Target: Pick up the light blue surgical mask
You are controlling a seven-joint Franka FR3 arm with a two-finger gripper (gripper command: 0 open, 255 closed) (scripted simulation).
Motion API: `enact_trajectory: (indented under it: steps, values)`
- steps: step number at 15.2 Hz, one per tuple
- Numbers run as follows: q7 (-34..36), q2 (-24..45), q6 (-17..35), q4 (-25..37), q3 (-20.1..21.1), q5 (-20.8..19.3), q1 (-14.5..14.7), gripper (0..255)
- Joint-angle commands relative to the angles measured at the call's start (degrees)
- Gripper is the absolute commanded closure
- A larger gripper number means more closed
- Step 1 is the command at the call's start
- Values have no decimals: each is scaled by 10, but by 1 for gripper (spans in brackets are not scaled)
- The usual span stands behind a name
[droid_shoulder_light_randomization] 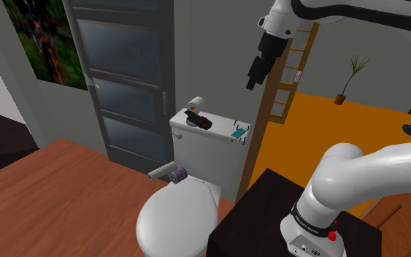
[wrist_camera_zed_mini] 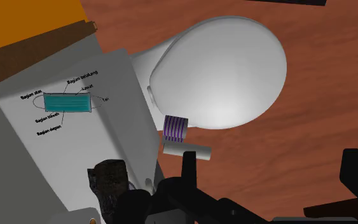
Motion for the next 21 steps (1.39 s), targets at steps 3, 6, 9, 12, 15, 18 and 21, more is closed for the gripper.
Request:
enact_trajectory:
  steps: [3,6,9,12,15,18,21]
  values:
    - [-2,22,28,-12,-8,-8,-7,0]
    - [-4,60,70,-27,-19,-20,-17,0]
    - [-6,102,111,-36,-32,-30,-27,0]
    - [-8,148,151,-39,-44,-40,-37,0]
    - [-9,197,190,-38,-58,-48,-46,0]
    - [-10,250,227,-31,-71,-54,-55,0]
    - [-12,305,261,-19,-84,-58,-63,0]
